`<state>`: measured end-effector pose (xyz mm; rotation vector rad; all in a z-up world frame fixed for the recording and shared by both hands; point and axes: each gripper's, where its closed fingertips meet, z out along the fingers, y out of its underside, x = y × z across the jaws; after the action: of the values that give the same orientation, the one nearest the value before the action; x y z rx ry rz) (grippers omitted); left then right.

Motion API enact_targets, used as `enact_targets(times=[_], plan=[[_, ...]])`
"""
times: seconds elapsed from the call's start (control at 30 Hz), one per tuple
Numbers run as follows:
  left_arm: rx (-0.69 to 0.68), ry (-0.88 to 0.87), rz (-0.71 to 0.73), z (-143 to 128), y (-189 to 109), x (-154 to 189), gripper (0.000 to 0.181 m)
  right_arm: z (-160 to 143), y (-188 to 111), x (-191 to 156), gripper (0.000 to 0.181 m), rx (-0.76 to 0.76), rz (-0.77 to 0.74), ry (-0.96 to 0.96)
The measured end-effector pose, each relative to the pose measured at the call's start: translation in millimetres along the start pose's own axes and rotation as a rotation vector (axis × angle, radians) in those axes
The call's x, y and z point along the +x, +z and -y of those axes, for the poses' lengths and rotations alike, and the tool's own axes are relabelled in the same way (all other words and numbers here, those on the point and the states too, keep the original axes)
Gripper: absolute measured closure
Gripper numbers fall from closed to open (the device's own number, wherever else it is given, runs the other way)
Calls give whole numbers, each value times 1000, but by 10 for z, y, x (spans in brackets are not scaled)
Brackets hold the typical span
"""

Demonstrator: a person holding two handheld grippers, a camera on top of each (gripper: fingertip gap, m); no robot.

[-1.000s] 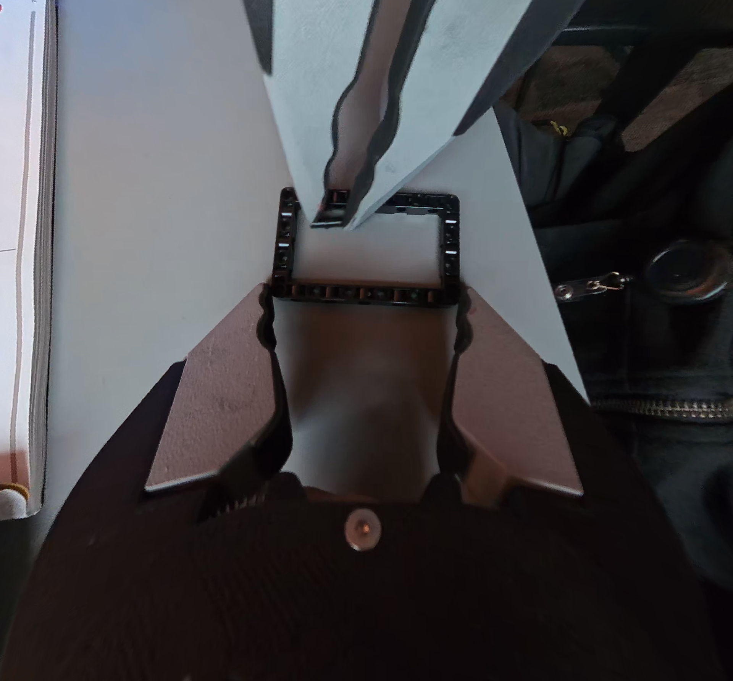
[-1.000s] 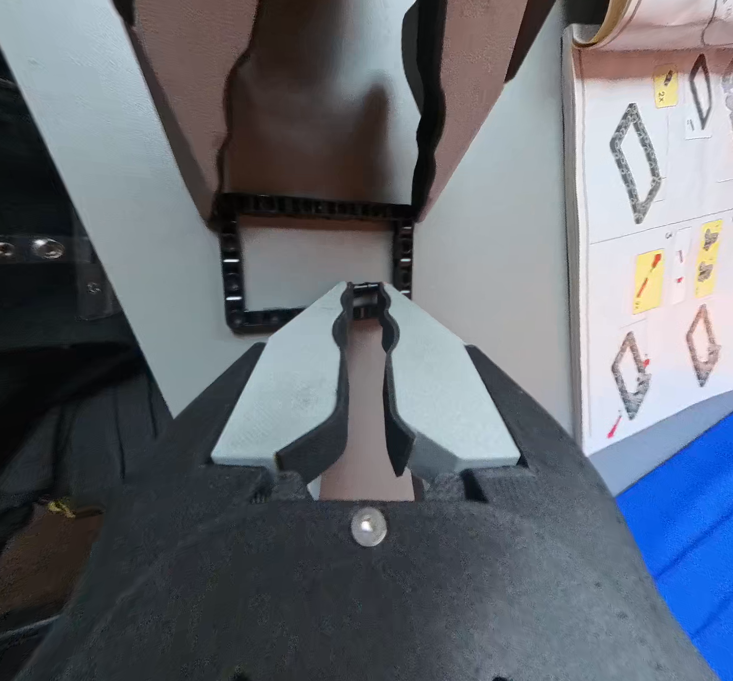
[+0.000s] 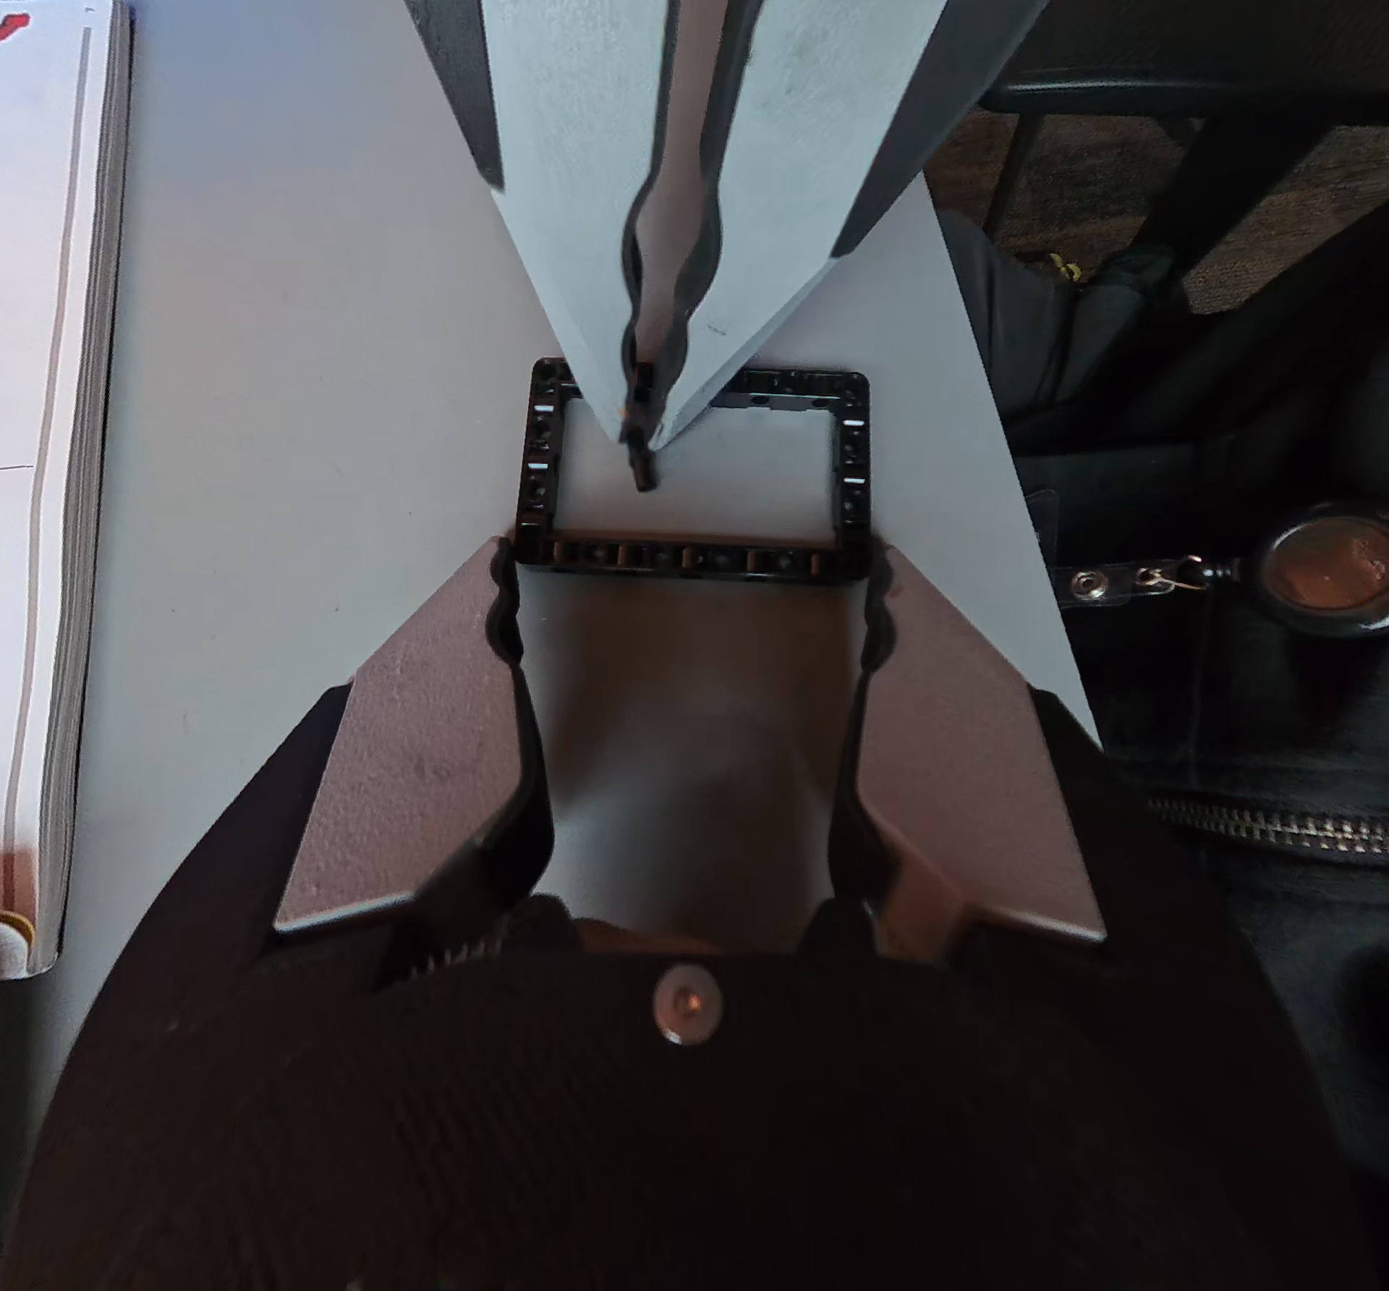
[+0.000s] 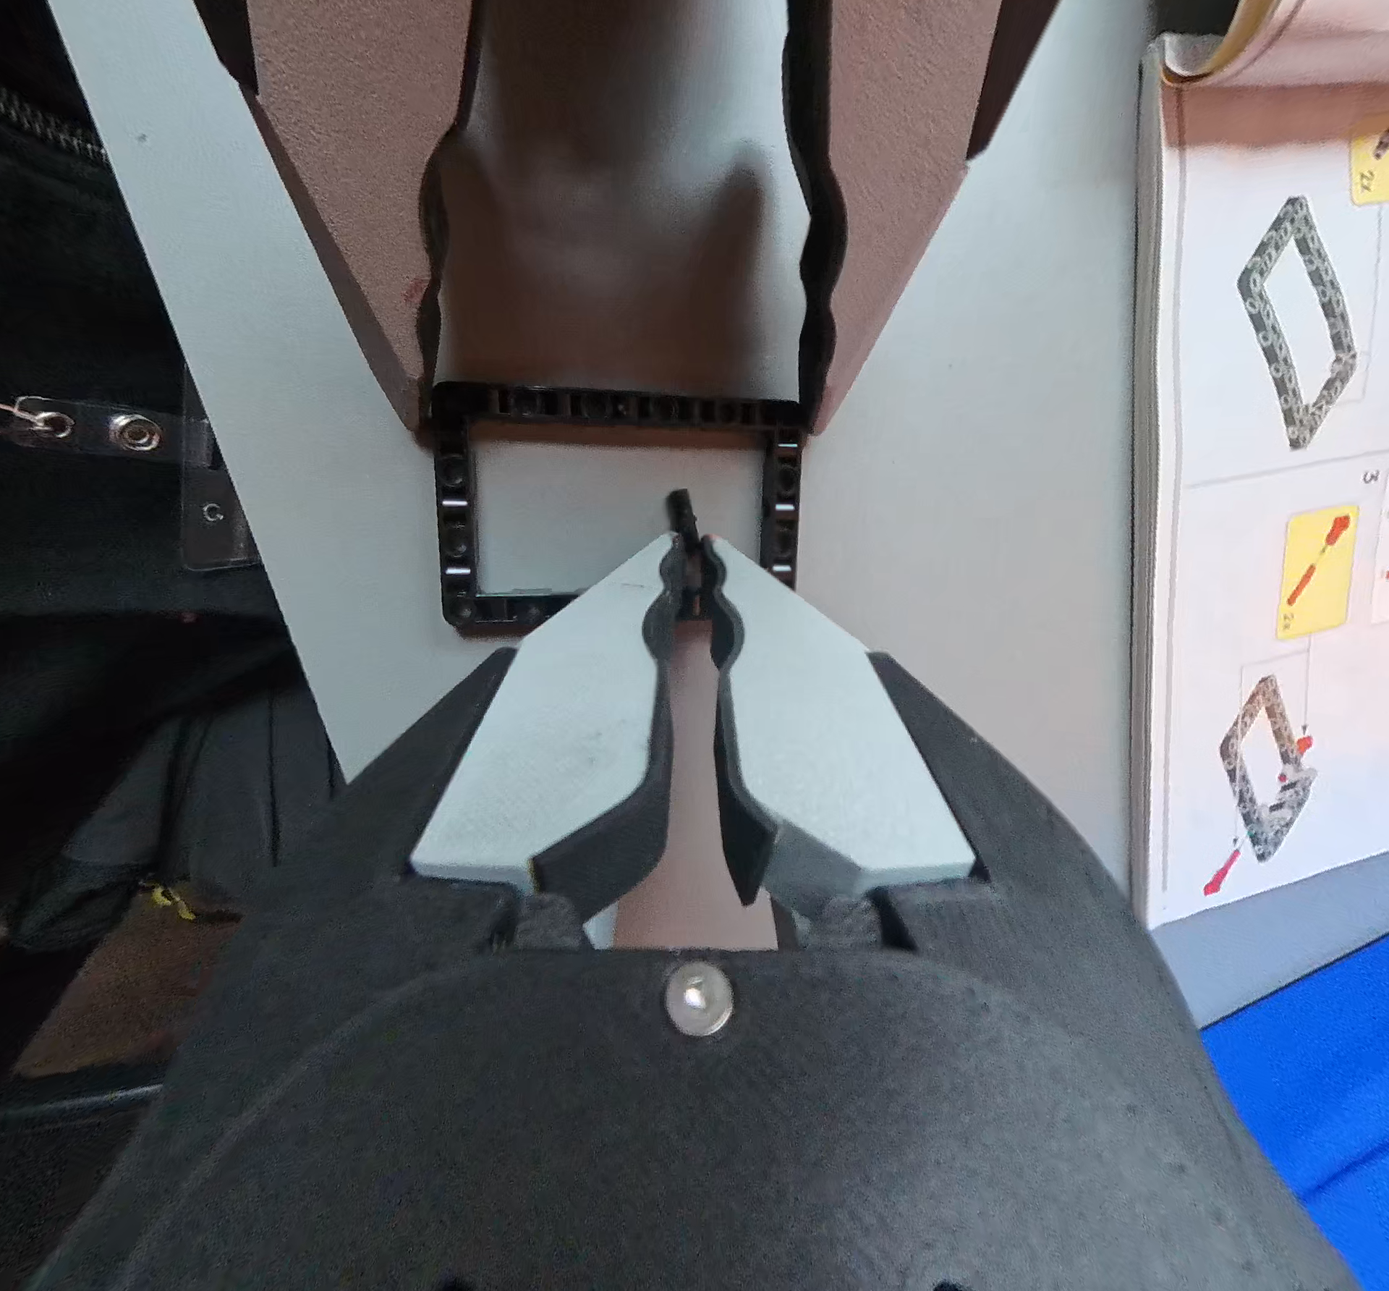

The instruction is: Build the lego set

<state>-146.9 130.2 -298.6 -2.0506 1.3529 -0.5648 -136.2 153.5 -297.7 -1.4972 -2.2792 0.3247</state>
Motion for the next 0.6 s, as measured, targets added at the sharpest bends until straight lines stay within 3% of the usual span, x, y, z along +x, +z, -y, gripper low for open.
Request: enact_targets(times=[0.03,0.6], plan=[[0,0,0,0,0,0,90,13,7,6,181,0,-1,-10],[19,13,-18,-10,-7,-4,90,126,81,143,181,84,-155,101]])
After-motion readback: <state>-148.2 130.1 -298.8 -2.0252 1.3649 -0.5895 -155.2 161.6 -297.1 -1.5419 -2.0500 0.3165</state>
